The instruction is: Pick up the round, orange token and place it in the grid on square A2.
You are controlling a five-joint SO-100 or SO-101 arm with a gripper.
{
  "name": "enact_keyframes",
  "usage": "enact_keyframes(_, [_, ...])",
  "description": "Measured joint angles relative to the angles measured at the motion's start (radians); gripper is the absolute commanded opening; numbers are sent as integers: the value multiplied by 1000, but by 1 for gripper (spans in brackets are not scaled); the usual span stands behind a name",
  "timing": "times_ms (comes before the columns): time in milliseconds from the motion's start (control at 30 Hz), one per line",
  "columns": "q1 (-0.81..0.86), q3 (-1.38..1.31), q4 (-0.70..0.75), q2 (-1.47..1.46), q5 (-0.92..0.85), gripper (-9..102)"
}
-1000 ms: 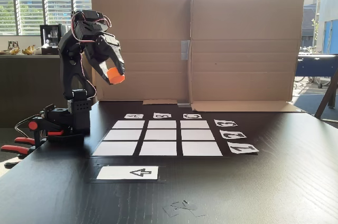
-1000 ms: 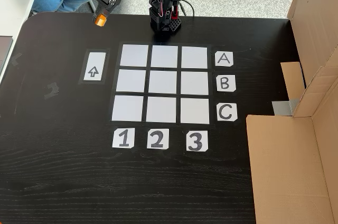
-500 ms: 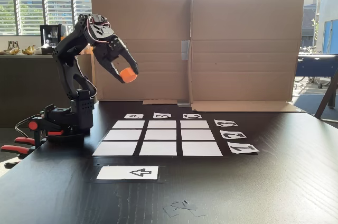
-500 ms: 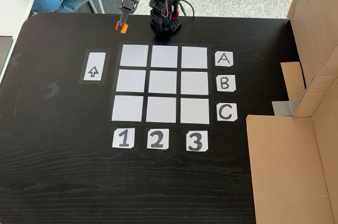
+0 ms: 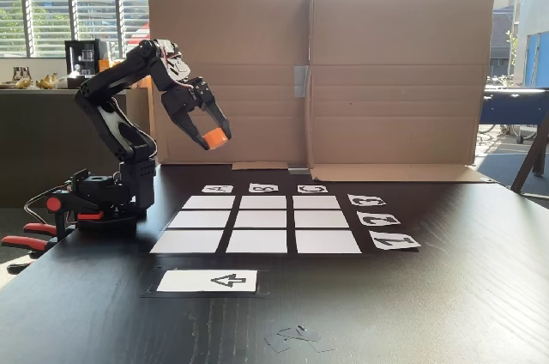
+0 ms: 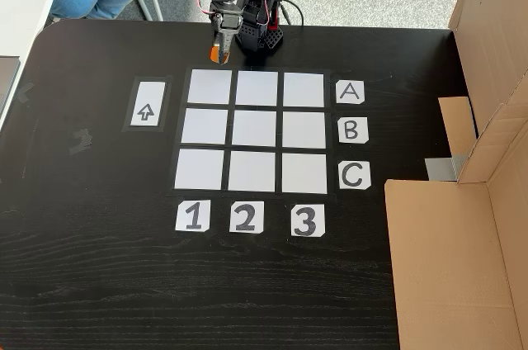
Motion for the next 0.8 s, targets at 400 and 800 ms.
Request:
enact_keyframes(400, [-97,230,2,28,-89,-1])
enact_keyframes(800, [-137,402,-49,28,-241,-1])
